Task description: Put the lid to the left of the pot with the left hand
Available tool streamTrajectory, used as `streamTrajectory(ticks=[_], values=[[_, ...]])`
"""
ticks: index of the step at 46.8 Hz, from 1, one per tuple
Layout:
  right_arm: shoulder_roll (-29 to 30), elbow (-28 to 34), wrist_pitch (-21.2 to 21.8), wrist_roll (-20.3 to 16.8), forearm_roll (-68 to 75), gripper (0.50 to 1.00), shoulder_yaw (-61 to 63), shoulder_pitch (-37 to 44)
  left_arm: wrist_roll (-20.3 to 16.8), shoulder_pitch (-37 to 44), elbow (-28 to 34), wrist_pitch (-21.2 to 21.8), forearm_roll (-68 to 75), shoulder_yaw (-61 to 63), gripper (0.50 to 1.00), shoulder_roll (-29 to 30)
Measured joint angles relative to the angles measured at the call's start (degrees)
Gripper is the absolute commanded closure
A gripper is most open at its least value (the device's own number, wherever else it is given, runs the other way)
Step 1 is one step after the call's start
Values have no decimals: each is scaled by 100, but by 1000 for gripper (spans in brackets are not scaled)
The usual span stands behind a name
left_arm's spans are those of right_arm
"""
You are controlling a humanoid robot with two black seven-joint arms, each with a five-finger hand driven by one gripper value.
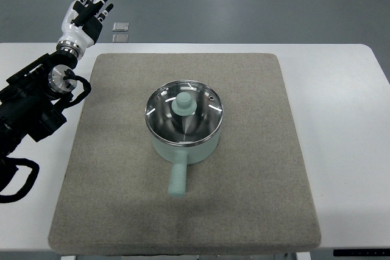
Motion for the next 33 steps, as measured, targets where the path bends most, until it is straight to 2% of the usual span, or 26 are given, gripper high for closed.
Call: streamTrajectory(ticks=[11, 33], values=[[0, 0, 0, 0, 0, 576, 0, 0, -201, 3, 9, 29, 48, 6, 501, 0], [0, 0, 0, 0, 0, 576, 0, 0, -208, -6, 2, 28, 64, 48, 501, 0]])
